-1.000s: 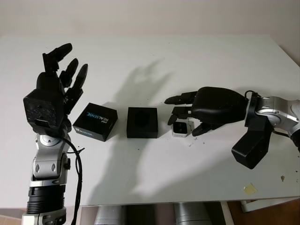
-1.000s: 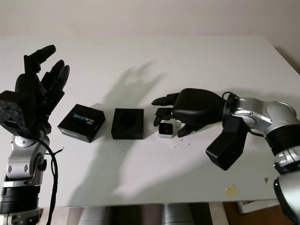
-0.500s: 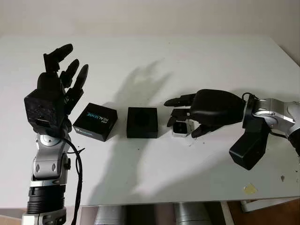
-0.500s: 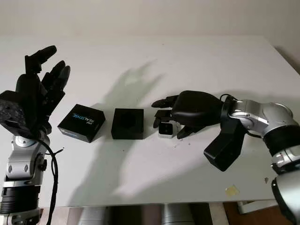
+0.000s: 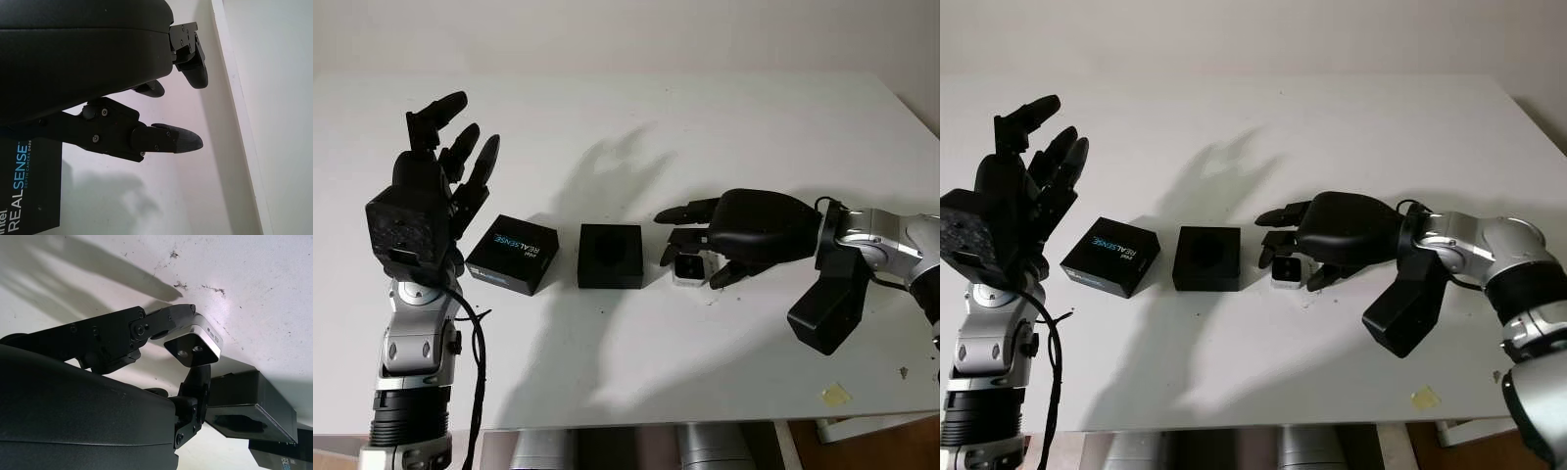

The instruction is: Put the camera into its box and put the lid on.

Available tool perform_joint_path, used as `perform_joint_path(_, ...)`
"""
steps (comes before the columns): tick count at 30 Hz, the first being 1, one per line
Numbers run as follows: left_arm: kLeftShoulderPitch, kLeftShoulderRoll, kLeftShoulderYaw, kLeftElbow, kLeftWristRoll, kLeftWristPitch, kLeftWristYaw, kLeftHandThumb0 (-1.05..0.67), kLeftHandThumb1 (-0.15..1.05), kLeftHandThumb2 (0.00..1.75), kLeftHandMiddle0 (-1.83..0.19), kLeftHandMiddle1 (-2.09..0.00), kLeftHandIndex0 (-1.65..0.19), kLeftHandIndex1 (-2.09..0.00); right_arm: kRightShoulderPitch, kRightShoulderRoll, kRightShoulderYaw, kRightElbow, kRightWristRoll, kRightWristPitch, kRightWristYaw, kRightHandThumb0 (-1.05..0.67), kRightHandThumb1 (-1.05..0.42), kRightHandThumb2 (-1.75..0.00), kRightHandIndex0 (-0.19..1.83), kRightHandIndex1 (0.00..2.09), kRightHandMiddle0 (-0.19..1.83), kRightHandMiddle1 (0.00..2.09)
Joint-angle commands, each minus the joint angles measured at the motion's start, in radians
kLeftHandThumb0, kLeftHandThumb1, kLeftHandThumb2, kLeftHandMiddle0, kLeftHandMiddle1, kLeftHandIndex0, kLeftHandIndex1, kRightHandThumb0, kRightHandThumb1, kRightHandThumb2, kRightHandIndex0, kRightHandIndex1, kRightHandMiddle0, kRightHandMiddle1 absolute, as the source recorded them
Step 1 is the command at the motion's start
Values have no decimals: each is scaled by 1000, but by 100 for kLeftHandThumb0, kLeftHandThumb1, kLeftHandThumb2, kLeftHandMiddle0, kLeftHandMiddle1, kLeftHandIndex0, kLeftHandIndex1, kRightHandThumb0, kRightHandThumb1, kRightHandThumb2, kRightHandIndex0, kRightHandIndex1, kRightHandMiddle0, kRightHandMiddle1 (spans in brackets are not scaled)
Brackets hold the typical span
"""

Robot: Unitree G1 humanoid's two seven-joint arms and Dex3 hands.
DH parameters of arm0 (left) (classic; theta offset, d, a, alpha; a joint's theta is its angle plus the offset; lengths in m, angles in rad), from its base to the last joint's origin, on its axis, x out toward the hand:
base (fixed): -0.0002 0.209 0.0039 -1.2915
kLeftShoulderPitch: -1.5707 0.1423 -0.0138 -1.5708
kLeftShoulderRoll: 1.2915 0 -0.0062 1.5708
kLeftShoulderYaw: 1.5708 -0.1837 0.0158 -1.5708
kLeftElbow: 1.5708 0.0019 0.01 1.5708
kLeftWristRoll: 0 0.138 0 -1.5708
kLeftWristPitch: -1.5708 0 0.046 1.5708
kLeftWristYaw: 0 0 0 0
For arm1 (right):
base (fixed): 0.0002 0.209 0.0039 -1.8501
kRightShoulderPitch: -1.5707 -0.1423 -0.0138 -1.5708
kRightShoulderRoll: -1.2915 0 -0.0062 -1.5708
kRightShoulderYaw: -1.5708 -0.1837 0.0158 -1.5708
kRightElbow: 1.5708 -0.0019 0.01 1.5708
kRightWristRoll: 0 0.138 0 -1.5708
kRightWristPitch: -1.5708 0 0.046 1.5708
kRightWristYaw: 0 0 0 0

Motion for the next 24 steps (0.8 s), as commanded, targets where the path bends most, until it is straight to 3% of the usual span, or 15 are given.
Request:
perform_joint_path(1,-2,-1,-3,-23,6,-5,2,-46,105,27,-21,-32,15,-99,-22,4,9,6,-7,-1,-3,-34,-103,-6,27,5,18,98)
perform_joint_path(9,7,-5,-3,-41,7,1,6,-44,105,27,-18,-37,16,-101,-30,5,22,19,-17,6,-19,-35,-104,-5,29,6,17,130)
perform_joint_path(16,16,-7,-3,-49,17,0,8,-45,105,28,-5,-64,17,-103,-42,11,36,41,-23,12,-22,-39,-104,-5,29,5,20,137)
perform_joint_path(24,15,-21,-6,-49,23,3,13,-44,105,27,-6,-56,16,-97,-41,1,35,49,-15,17,-3,-40,-104,-6,29,5,20,140)
